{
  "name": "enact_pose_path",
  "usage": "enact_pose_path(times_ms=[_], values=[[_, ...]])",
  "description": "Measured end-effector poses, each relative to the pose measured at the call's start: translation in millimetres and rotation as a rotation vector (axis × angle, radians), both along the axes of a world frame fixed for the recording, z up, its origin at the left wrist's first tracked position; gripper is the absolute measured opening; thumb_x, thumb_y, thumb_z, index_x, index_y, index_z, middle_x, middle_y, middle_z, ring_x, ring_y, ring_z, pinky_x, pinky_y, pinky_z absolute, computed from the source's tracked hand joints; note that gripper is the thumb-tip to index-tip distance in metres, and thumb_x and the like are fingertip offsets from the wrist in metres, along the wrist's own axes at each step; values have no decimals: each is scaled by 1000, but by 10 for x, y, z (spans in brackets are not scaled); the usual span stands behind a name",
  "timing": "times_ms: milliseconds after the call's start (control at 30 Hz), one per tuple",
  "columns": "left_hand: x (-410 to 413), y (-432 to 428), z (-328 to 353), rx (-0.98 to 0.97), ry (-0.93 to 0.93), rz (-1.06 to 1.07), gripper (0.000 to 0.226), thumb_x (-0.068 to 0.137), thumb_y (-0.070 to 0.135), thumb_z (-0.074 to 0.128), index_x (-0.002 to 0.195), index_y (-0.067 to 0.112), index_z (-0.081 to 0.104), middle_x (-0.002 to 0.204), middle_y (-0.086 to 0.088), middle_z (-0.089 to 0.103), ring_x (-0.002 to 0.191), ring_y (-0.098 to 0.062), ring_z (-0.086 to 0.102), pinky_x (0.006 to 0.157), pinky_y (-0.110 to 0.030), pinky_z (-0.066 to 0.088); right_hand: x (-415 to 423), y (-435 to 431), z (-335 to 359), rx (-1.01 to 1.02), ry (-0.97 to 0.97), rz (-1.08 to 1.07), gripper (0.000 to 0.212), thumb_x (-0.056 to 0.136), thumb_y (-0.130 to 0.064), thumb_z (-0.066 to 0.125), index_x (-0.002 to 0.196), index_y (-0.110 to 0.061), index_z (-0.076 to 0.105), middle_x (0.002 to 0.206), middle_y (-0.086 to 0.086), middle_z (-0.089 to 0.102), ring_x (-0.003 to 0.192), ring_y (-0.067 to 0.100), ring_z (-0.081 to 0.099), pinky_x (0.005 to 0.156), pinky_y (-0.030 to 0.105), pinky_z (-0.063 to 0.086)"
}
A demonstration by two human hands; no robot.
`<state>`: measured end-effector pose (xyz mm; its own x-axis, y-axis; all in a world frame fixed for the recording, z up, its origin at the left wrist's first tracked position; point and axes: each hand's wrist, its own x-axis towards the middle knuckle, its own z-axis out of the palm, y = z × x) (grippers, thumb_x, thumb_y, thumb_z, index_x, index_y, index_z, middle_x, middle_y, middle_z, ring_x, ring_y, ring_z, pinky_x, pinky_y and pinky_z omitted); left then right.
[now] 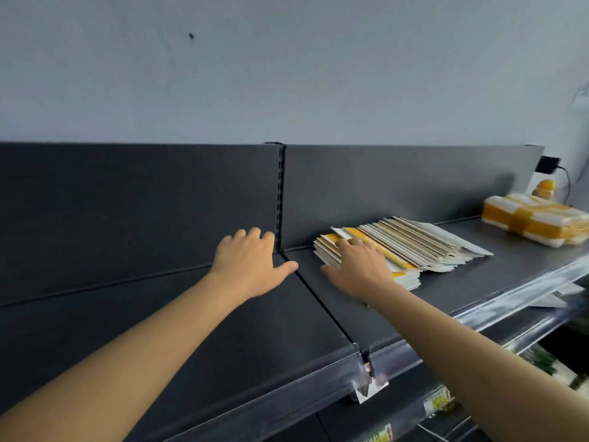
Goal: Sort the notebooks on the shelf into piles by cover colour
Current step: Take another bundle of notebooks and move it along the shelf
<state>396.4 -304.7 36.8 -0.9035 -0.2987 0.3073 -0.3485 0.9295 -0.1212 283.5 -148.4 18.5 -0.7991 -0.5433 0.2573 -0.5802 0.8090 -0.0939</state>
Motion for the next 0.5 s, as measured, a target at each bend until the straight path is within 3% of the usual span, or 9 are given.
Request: enact_pose_path(times_ms=[333, 500], values=[[-1364, 617, 105, -86, 1, -195, 74, 88, 74, 33, 129, 14, 48, 129, -7, 53, 120, -27, 50, 93, -38, 41, -948, 620, 77, -7, 23, -189, 54, 90, -54, 49, 129, -17, 48, 128, 7, 52, 123, 29, 45, 95, 40, 40], [-2036, 1031, 83, -81, -18, -207, 76, 87, 76, 31, 127, 14, 49, 128, -7, 54, 120, -27, 50, 94, -38, 40, -1654, 1032, 139, 9, 8, -222, 58, 92, -59, 39, 129, -16, 50, 130, 7, 53, 123, 29, 46, 95, 39, 39]])
